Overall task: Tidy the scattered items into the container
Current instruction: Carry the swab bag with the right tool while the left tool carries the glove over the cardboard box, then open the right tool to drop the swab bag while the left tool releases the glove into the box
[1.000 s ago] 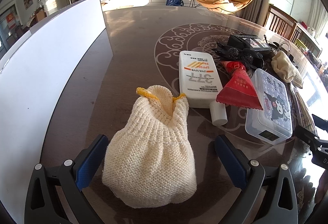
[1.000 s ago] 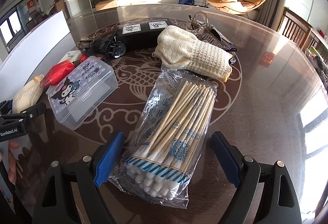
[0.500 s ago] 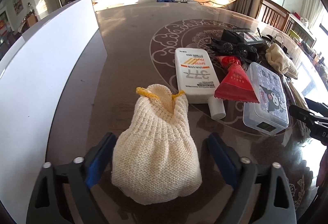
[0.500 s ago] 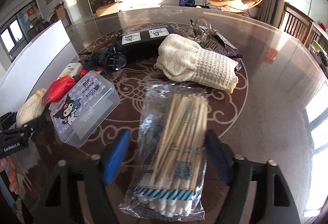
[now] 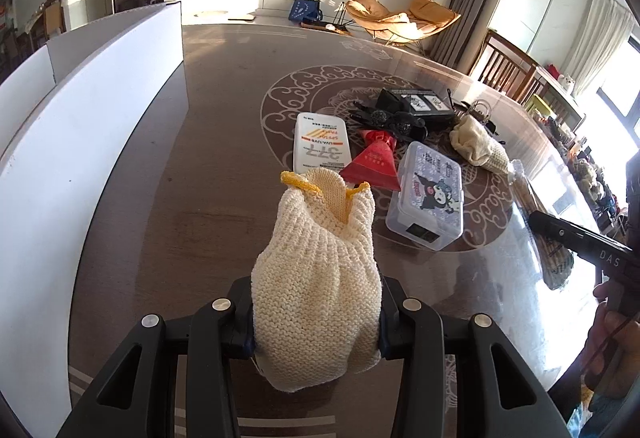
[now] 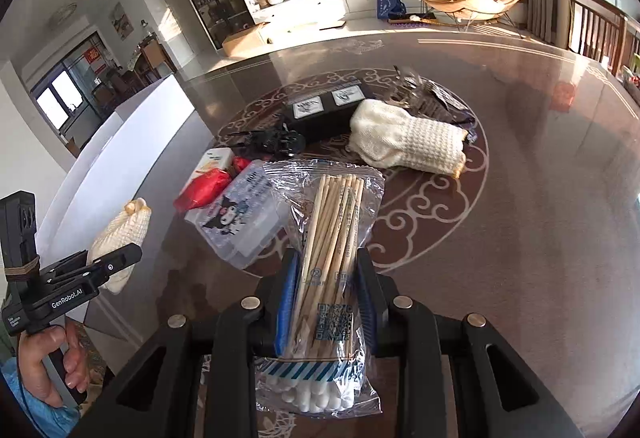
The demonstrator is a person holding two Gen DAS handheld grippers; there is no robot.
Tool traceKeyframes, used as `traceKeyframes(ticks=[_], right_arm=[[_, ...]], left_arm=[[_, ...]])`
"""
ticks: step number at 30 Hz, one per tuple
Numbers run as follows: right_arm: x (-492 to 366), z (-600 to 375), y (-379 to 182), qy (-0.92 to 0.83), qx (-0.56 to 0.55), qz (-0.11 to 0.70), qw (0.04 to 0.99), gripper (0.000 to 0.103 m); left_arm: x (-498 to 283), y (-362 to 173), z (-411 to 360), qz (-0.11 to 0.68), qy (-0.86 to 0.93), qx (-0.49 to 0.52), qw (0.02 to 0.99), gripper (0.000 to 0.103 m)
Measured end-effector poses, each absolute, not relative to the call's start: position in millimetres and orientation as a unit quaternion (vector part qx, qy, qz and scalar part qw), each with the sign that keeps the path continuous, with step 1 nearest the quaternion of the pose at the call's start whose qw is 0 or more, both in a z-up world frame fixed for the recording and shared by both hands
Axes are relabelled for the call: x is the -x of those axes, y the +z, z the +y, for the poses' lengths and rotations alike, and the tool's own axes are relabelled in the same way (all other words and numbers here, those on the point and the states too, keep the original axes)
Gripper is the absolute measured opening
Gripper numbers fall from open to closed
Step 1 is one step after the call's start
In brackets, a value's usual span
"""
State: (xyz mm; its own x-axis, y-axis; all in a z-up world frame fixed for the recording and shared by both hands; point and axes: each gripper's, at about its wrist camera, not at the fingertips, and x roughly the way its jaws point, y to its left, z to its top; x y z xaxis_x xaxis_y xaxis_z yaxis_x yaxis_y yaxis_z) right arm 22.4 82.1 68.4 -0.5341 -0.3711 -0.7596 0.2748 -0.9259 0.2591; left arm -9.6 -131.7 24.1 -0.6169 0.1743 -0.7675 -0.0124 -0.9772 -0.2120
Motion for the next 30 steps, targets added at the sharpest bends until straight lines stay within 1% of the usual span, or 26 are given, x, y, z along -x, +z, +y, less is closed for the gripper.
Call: traceKeyframes(ticks=[4,7,9,13,15,17,18,20,21,22,24,27,30], right_arm=[[-16,18,108,-0.867,-0.432,-0.031,0.246,0.028],[-8,-54,142,-0.857,-0.412,-0.013,0.309,0.029],[-5,-106,164,-0.843,-0.401,-0.020,0.358,0.029],[2,-221,192,-0.821,-0.380,-0.027,0.426,0.029],[5,-274,189,-0.805,-0.381,-0.037,0.452,0.029],[7,-316,175,-0.793,-0.392,-0.045,0.465,0.029],[7,-334,165,-0.790,-0.397,-0.036,0.465,0.031],[5,-365,142,-0.786,-0.416,-0.004,0.457,0.038],[4,-377,129,-0.782,-0.432,0.017,0.448,0.048],[3,-387,118,-0.780,-0.444,0.035,0.439,0.052],[-2,-398,102,-0.779,-0.449,0.065,0.433,0.054],[-18,-415,88,-0.789,-0.430,0.149,0.414,0.055],[-19,-414,77,-0.797,-0.434,0.165,0.387,0.056]], left_arm=[[-7,74,-170,-0.095,0.915,0.390,0.031,0.042],[-21,105,-223,-0.099,0.925,0.366,-0.013,0.042],[-30,115,-267,-0.104,0.925,0.361,-0.055,0.042],[-43,101,-353,-0.135,0.906,0.377,-0.141,0.042],[-51,88,-383,-0.153,0.893,0.388,-0.166,0.042],[-58,77,-400,-0.172,0.884,0.397,-0.175,0.044],[-60,73,-405,-0.176,0.880,0.403,-0.181,0.049],[-60,64,-409,-0.168,0.872,0.414,-0.201,0.065],[-60,60,-410,-0.161,0.869,0.417,-0.210,0.082],[-60,57,-410,-0.154,0.869,0.417,-0.218,0.091],[-61,54,-411,-0.143,0.869,0.414,-0.231,0.091],[-56,49,-412,-0.123,0.863,0.417,-0.257,0.091],[-50,48,-406,-0.090,0.860,0.425,-0.267,0.091]])
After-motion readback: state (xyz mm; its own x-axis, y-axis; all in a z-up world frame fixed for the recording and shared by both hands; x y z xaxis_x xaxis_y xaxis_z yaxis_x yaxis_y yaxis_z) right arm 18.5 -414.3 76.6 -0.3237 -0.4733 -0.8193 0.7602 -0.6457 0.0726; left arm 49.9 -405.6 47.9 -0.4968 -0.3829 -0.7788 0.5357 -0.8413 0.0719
